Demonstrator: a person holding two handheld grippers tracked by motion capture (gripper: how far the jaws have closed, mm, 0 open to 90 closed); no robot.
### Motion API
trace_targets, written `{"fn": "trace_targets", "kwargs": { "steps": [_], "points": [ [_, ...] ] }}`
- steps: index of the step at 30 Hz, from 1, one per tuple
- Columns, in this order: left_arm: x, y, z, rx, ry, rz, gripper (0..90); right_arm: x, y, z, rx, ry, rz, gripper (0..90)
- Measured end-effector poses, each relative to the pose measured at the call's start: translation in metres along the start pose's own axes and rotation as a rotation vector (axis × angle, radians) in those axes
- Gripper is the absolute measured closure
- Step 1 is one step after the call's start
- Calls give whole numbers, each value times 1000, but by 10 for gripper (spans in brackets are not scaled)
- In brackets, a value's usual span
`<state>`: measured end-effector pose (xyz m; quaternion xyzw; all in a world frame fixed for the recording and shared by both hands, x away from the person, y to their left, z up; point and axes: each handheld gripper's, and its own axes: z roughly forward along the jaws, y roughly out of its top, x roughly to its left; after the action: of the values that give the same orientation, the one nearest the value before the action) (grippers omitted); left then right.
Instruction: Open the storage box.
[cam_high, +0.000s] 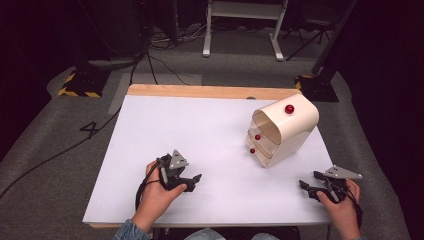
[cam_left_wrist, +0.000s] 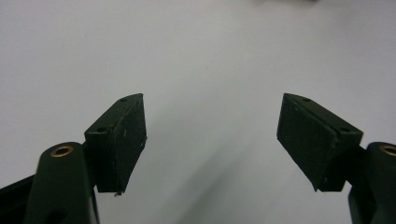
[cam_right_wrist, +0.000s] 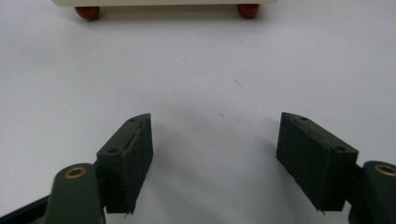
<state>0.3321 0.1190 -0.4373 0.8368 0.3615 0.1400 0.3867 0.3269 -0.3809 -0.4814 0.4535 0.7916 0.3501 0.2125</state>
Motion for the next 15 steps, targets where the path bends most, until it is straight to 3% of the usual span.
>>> {"fn": "trace_targets", "kwargs": {
  "steps": [8, 10, 14, 15],
  "points": [
    [-11, 30, 15, -64, -15, 30, 269, 0, -2, 0, -10, 0, -2, 272],
    [-15, 41, 26, -128, -3, 53, 285, 0, -2, 0, -11, -3, -4, 272],
    [-18, 53, 45, -170, 7, 75, 300, 0, -2, 0, -13, -3, -4, 273],
    [-19, 54, 50, -176, -7, 67, 301, 0, -2, 0, -13, -2, -5, 273]
  ]
}}
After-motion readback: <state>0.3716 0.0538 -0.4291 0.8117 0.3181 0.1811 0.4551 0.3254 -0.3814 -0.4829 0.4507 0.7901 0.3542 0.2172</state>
